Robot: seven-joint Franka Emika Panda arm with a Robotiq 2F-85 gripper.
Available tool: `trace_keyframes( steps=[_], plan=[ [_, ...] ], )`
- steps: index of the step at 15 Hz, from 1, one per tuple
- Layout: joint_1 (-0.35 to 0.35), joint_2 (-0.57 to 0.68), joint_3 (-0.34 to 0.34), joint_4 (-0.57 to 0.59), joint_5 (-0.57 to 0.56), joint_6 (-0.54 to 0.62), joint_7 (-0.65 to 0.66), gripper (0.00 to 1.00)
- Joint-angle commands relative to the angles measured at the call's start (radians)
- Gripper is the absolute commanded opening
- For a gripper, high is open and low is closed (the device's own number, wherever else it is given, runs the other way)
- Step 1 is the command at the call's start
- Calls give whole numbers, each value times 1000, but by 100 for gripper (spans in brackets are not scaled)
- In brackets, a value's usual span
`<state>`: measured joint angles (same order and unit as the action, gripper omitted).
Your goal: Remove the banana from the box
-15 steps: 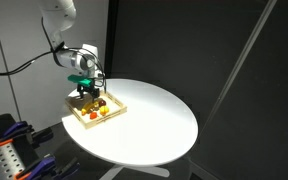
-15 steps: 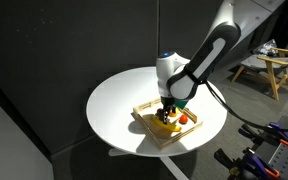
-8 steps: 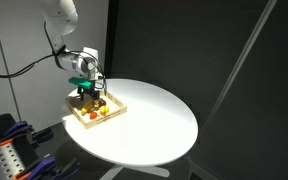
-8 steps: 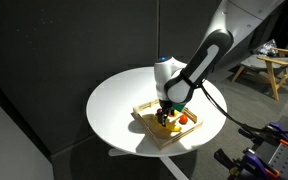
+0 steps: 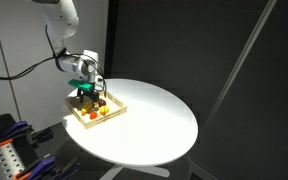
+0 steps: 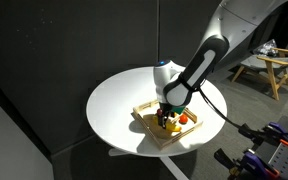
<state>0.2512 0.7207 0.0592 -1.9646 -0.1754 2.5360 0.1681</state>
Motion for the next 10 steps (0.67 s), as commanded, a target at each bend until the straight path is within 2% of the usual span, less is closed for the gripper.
trace_keyframes(
  steps=[1, 2, 3, 4, 6, 10],
  plan=[
    [19, 20, -18, 34, -3, -30, -6, 100],
    [20, 22, -19, 35, -3, -30, -6, 75],
    [22, 24, -20, 35, -4, -29, -6, 73],
    [23, 25, -21, 35, -4, -29, -6, 66],
    [26, 26, -21, 36, -4, -32, -5, 47],
    [34, 18, -23, 35, -6, -45, -3, 17]
  ],
)
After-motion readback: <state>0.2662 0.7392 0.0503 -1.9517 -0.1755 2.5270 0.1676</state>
